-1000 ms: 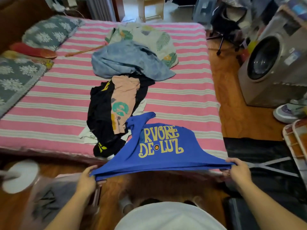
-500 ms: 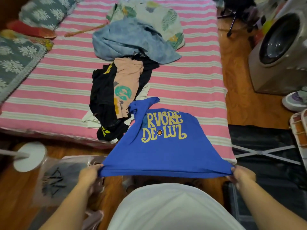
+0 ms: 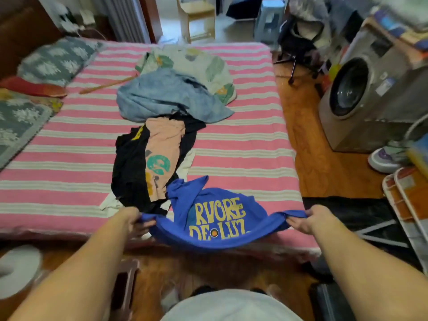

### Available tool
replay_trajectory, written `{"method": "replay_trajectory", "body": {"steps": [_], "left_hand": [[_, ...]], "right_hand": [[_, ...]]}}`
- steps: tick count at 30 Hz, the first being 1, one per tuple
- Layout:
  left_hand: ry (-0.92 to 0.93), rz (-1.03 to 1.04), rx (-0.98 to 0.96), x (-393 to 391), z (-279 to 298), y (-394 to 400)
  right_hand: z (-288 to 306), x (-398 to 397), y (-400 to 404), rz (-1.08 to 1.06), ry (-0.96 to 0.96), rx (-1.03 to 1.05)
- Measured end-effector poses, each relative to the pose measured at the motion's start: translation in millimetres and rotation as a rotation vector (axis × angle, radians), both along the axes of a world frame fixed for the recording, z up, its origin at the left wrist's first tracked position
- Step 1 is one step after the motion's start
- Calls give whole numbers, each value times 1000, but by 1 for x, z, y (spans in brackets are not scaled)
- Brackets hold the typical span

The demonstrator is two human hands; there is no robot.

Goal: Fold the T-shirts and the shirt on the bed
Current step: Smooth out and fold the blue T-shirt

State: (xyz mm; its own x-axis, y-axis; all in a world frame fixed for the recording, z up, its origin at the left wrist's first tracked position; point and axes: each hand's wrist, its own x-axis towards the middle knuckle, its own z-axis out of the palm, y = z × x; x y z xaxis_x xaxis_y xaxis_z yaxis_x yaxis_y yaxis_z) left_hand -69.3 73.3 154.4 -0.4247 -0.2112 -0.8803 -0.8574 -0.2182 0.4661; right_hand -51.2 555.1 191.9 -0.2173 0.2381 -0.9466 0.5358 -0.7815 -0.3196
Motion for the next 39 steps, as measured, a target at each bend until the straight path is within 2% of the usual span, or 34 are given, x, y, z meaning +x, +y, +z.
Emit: {"method": "replay_trajectory", "body": {"steps": [2,4,6,8,10,12,14,16,20,23,29,32,37,39], "left_hand": [[282,102,24,-96,78,11],[595,210,75,-185,179,19],[836,259,170,-252,268,8],[1011,274,234,-298,352,1],[1133,285,312,-310,421,8],[1237,345,348,-289,471,27],[1300,399,371,-269,489,41],[1327,387,388,-253,482,45],[1211,379,416,-221,412,53],[1056,391,413,-190,317,64],[534,384,156,-126,85,63],[373,286,30,-100,-19,63],[113,107,-179,-66,-212,61],[38,38,-271,-52,-271,55]], "right_hand": [[65,-75,5,-24,259,127],[151,-147,20,-5,493,207],[221,-194,36,-47,754,201],[290,-220,46,-110,927,206],[352,-229,52,-190,1063,220],[391,-224,56,-289,1141,194],[409,-210,55,-350,1214,179],[408,-192,51,-387,1223,200],[347,-171,64,-467,1080,223],[264,-146,71,-328,961,239],[76,-82,85,-182,582,221],[-16,-58,83,-100,394,225],[-211,-20,85,-35,83,289],[-272,-8,83,-28,4,289]]}}
